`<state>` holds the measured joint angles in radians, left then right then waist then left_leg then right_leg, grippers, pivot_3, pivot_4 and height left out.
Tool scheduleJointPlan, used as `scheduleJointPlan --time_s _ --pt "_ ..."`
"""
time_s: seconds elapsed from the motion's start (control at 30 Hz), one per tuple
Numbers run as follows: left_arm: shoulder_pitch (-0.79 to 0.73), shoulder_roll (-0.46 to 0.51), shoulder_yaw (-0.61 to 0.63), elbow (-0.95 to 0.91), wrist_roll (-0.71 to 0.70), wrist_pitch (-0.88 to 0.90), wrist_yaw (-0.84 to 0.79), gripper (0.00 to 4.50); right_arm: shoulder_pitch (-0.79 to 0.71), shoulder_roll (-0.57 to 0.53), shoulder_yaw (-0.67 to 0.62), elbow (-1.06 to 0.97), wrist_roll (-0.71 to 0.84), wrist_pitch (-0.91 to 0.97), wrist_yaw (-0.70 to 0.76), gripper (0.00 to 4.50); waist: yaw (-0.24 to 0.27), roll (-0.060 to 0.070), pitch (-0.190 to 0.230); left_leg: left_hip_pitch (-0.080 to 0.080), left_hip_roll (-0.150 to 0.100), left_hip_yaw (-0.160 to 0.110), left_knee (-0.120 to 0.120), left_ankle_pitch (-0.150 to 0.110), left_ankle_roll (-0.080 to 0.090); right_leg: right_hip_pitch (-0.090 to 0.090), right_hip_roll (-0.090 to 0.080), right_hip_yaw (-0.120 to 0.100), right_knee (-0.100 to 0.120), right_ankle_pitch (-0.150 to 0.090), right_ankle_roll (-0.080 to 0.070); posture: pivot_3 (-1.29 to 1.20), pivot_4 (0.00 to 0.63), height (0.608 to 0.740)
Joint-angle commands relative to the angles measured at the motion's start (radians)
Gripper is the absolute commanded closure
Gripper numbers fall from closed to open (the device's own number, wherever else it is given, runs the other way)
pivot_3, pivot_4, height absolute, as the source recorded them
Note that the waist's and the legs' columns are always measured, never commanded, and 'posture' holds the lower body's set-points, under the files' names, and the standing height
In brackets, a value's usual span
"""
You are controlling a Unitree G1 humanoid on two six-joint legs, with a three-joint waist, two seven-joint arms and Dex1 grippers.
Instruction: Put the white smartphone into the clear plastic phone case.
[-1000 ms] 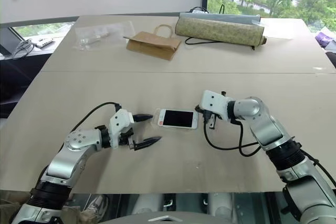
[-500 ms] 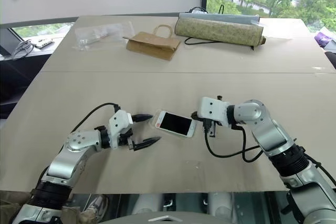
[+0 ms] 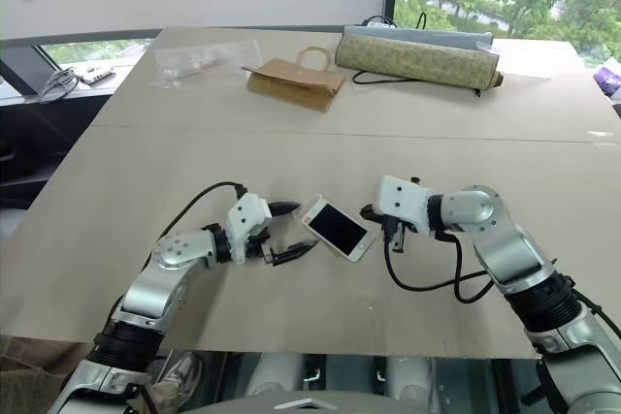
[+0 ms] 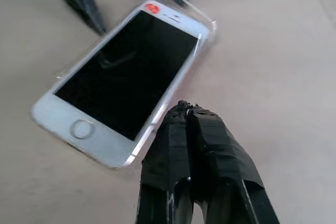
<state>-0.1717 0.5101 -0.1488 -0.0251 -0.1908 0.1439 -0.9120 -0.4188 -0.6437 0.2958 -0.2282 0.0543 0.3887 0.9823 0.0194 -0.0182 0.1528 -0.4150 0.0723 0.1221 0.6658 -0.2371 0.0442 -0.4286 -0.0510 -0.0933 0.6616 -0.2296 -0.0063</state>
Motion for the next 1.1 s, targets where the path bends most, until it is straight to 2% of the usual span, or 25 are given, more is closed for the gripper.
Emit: scheduleJointPlan --time_s 0.03,0.23,0.33,0.47,0.63,0.87,1.1 --pt "-0.010 -0.035 -0.038 -0.033 0.018 0.047 0.038 0.00 -0.002 -0.035 -0.102 -0.092 0.055 0.076 -0.014 4.47 0.002 0.000 0.000 0.000 0.000 -0.001 0.001 0.000 0.000 0.000 0.000 0.000 0.000 0.000 0.000 0.00 0.150 0.740" --pt "0.022 -0.037 -0.011 -0.136 -0.039 0.119 0.039 0.00 0.061 -0.081 -0.191 -0.336 0.303 0.316 0.046 4.47 -0.006 0.000 0.000 -0.001 0.000 -0.003 0.001 -0.001 0.001 0.001 -0.001 0.000 -0.001 0.000 0.000 0.00 0.150 0.740" --pt "0.042 0.005 0.065 -0.180 -0.164 0.195 -0.029 0.00 0.082 -0.079 -0.133 -0.419 0.335 0.351 0.037 4.47 -0.012 0.000 0.000 -0.001 0.002 -0.004 0.001 -0.001 0.001 0.000 -0.001 0.001 -0.001 0.000 0.000 0.00 0.150 0.740" --pt "0.029 0.114 0.142 -0.162 -0.282 0.288 -0.150 0.00 0.060 -0.052 -0.003 -0.415 0.284 0.336 0.005 4.47 -0.014 0.000 0.000 -0.001 0.002 -0.006 0.000 -0.001 0.001 -0.001 -0.001 -0.001 0.000 -0.003 0.003 0.00 0.150 0.740" --pt "-0.037 0.217 0.138 -0.057 -0.221 0.235 -0.219 0.00 -0.008 -0.052 0.141 -0.347 0.183 0.282 0.015 4.47 -0.006 0.000 0.000 -0.001 0.001 -0.005 0.000 -0.001 0.001 0.000 0.000 -0.002 0.000 -0.003 0.002 0.00 0.150 0.740" --pt "-0.084 0.226 0.127 -0.018 -0.178 0.210 -0.234 0.00 -0.082 -0.083 0.255 -0.304 0.085 0.289 0.045 4.47 -0.007 -0.001 0.001 -0.004 -0.001 -0.002 0.002 -0.002 0.002 -0.001 -0.001 -0.001 -0.003 -0.002 0.002 0.00 0.150 0.740" --pt "-0.097 0.218 0.124 0.001 -0.155 0.192 -0.226 0.00 -0.113 -0.130 0.300 -0.319 0.023 0.289 0.083 4.47 -0.007 -0.001 0.001 -0.004 0.001 -0.003 0.001 -0.002 0.002 -0.002 0.000 -0.001 -0.001 -0.003 0.003 0.00 0.150 0.740"
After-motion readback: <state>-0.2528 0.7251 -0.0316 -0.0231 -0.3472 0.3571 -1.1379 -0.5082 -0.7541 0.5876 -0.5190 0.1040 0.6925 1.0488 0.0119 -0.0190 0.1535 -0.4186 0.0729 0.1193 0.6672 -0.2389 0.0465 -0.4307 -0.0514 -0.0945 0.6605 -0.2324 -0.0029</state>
